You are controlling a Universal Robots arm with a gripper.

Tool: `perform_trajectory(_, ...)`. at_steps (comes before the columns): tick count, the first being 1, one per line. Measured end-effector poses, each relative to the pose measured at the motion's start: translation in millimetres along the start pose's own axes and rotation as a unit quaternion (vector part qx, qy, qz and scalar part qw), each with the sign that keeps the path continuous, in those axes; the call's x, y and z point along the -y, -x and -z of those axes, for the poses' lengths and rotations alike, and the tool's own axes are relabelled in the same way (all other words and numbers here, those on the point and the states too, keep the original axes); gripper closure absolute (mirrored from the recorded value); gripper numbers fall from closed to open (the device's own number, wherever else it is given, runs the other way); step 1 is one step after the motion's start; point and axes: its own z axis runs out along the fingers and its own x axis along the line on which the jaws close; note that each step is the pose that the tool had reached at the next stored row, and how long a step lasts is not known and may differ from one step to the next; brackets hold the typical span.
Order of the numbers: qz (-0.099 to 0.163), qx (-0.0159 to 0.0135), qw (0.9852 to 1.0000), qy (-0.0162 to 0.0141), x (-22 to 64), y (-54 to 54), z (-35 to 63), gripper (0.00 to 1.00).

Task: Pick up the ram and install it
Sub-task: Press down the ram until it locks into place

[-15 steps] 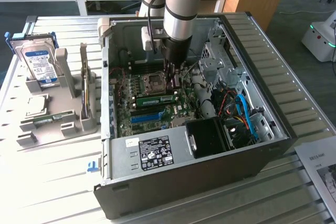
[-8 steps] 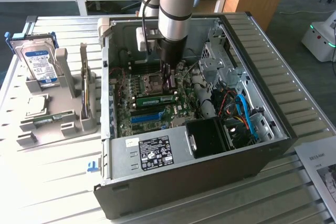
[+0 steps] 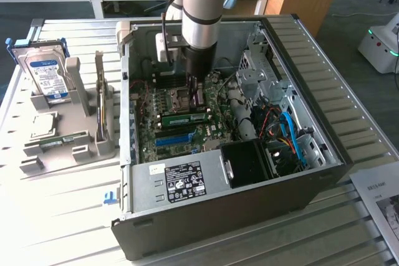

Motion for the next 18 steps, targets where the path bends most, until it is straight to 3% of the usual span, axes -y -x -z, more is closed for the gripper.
perform_trajectory(18,0.000,0.0002,0.9999,-0.0115,-21.3,-0.3,0.3,0.90)
